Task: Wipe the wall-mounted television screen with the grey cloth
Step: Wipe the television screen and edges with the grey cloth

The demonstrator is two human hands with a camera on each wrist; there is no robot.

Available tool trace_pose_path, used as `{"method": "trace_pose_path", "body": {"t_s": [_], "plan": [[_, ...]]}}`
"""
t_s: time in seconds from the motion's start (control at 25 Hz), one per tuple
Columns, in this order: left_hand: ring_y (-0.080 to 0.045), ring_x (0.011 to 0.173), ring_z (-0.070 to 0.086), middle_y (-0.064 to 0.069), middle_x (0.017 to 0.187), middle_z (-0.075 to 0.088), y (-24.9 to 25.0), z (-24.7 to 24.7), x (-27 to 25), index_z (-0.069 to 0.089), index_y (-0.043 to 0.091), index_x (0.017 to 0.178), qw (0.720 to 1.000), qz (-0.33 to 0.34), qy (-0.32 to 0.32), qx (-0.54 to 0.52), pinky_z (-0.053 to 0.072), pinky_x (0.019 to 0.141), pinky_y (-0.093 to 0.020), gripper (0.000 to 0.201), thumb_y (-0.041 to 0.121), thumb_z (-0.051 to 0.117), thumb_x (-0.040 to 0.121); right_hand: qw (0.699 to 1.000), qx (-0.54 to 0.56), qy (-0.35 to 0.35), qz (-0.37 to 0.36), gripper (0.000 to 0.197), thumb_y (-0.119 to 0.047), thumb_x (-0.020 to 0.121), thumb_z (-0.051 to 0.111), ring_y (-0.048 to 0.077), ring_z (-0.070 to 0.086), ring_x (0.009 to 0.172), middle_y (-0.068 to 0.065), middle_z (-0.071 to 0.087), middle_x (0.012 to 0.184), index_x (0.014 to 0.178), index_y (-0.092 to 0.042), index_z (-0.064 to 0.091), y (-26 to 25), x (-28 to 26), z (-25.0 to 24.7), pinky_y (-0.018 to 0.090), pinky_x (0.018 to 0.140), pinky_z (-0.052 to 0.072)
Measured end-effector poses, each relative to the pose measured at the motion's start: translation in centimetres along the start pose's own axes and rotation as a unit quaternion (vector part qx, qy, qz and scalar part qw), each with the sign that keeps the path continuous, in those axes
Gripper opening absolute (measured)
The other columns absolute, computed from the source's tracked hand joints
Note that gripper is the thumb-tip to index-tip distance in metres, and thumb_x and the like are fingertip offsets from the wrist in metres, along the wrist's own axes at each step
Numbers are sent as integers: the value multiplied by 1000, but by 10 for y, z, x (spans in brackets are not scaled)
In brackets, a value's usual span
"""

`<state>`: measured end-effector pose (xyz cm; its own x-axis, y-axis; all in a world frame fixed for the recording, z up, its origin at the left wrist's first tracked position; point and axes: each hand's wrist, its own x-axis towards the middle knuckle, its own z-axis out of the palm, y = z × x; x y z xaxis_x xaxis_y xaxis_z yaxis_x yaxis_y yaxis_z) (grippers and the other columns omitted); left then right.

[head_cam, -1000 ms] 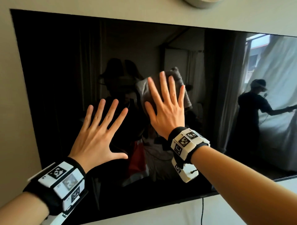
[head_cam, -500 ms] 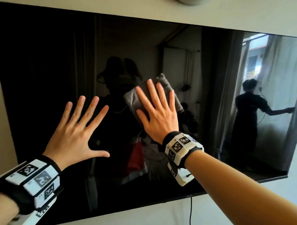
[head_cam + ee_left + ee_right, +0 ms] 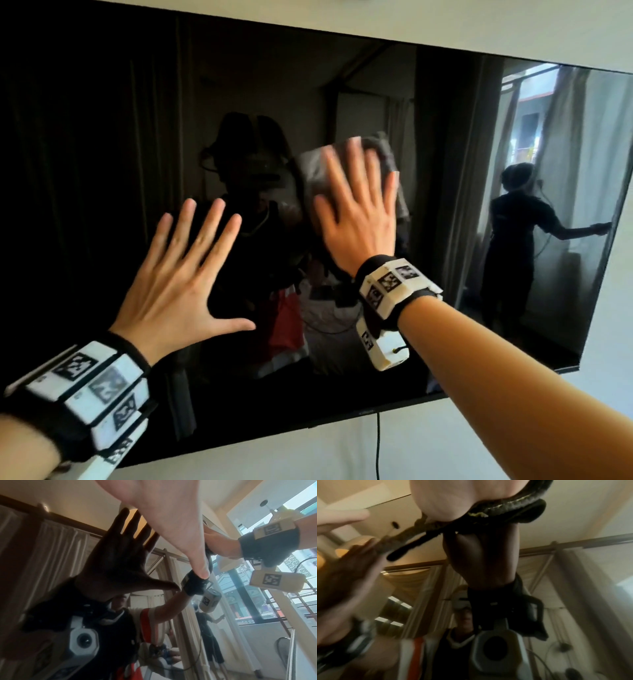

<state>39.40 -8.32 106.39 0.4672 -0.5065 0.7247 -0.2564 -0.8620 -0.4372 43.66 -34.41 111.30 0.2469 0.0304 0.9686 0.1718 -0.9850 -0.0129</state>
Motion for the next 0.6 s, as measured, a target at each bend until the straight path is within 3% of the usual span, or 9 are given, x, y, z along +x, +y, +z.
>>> {"method": "trace_pose_path", "body": {"t_s": [0.12, 0.16, 0.32, 0.36, 0.48, 0.6], "plan": [[-42, 153, 2, -14, 167, 5, 19, 4, 22, 7, 12, 159, 1000, 0, -1, 1, 9, 122, -60, 136, 95, 44, 57, 986, 40, 1, 159, 64, -46, 98, 32, 25, -3, 148, 3, -1, 162, 153, -31, 4, 40, 11, -8, 57, 117, 3], [-42, 153, 2, -13, 168, 5, 23, 6, 27, 7, 13, 159, 1000, 2, -1, 1, 8, 122, -61, 138, 95, 47, 55, 987, 39, -5, 158, 64, -46, 98, 32, 25, -4, 148, 4, -3, 162, 153, -31, 3, 37, 9, -9, 58, 117, 1], [-43, 152, 1, -14, 168, 4, 35, 17, 34, 8, 13, 159, 1000, -5, 1, -2, 4, 120, -65, 138, 95, 46, 55, 999, 16, -42, 25, 63, -46, 97, 35, 24, -5, 148, 2, -2, 162, 153, -31, 8, 27, -4, -8, 50, 118, -7], [-44, 152, 1, -14, 168, 4, 35, 18, 35, 8, 12, 159, 1000, -8, 2, -1, 3, 120, -65, 136, 94, 41, 55, 998, 14, -37, 42, 63, -46, 98, 34, 23, -5, 148, 1, -2, 162, 153, -33, 8, 40, -1, -10, 50, 118, -7], [-45, 152, 3, -14, 168, 5, 35, 17, 35, 10, 12, 159, 1000, -18, -2, -5, 2, 120, -65, 135, 93, 36, 54, 981, 41, -11, 190, 63, -45, 99, 31, 22, -7, 148, 0, -6, 162, 153, -32, 3, 85, 9, -18, 55, 118, -1], [-44, 152, 4, -13, 168, 5, 57, 11, 44, 11, 14, 159, 1000, -12, 5, -15, 2, 120, -64, 138, 93, 44, 52, 980, 48, -8, 194, 65, -44, 98, 32, 24, -7, 148, 3, -6, 162, 153, -30, 2, 91, 5, -16, 54, 118, -5]]}}
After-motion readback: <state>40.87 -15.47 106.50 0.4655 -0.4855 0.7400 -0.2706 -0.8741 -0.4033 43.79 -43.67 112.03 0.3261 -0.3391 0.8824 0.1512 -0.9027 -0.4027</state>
